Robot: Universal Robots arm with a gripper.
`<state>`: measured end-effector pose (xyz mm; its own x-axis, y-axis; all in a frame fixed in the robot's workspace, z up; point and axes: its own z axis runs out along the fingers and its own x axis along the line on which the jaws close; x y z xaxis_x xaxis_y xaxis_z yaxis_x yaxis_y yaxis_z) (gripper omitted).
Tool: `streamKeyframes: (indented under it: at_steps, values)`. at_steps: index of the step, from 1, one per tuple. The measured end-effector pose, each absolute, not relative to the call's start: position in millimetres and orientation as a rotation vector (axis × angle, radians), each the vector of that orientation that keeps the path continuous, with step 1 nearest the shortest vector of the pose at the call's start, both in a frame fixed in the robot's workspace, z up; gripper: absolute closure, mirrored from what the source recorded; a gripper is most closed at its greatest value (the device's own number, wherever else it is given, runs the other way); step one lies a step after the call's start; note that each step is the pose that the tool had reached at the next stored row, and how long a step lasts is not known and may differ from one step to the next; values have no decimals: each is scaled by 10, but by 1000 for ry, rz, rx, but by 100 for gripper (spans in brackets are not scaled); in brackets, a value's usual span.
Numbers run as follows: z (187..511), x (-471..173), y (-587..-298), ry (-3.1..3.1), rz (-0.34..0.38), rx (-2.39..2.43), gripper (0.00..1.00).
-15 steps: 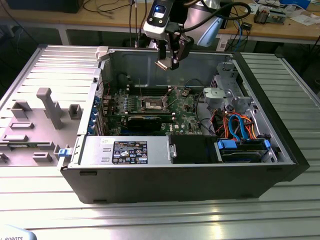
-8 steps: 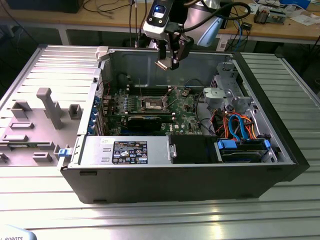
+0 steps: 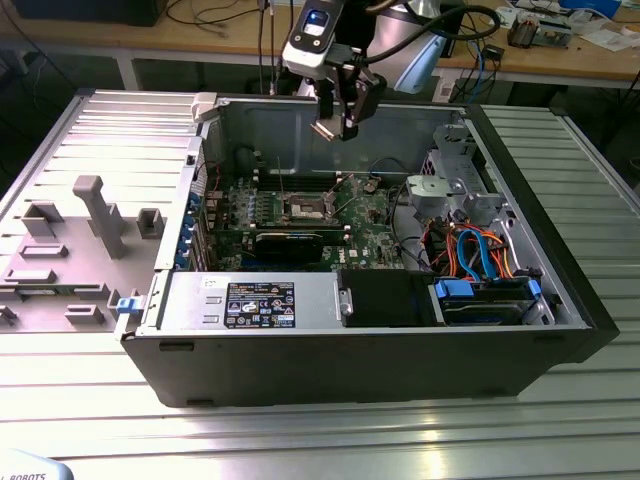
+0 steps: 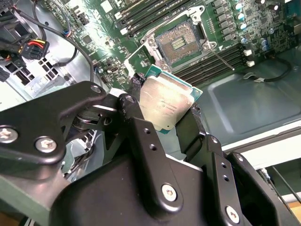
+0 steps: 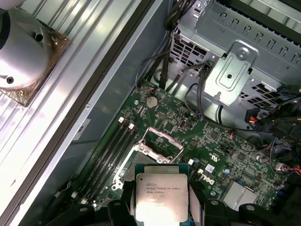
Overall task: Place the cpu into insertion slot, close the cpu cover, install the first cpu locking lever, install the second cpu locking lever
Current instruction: 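Place the cpu into insertion slot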
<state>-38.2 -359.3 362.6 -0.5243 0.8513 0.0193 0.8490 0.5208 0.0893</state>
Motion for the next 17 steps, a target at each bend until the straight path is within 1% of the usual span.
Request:
streamKeyframes:
  at_steps: [17]
  values:
    - [3616, -384, -3593, 2630, 134, 1655, 46]
